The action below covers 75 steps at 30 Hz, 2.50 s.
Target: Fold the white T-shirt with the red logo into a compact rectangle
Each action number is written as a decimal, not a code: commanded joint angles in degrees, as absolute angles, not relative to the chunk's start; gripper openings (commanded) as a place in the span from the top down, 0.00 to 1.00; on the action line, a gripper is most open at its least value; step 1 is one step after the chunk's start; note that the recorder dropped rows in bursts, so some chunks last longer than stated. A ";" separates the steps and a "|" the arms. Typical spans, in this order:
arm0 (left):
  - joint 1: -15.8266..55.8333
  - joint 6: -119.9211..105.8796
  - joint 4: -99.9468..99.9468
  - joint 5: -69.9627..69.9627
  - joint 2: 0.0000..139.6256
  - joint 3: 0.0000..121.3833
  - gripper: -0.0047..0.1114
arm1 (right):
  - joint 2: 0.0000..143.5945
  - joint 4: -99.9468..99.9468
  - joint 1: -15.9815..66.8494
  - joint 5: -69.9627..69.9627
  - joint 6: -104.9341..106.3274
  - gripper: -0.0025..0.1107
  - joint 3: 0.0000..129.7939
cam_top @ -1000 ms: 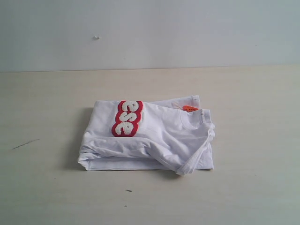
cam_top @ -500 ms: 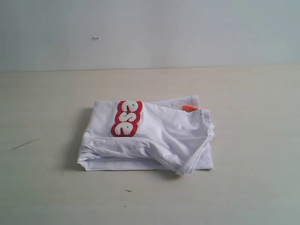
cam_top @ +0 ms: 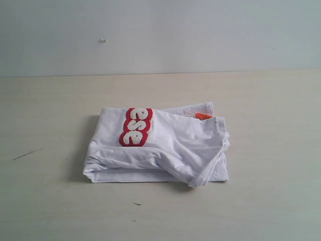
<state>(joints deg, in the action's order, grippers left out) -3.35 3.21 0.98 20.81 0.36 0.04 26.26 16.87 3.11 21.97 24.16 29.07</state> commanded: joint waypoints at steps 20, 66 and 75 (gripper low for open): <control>-3.45 3.44 0.88 19.60 0.00 0.00 0.07 | 0.00 15.22 -14.16 9.68 10.40 0.98 0.00; -3.45 3.44 0.88 19.60 0.00 0.00 0.07 | 0.00 1.55 -14.16 18.69 -0.67 0.98 0.00; -3.45 3.44 0.88 19.60 0.00 0.00 0.07 | 0.00 1.55 -14.16 18.69 -0.67 0.98 0.00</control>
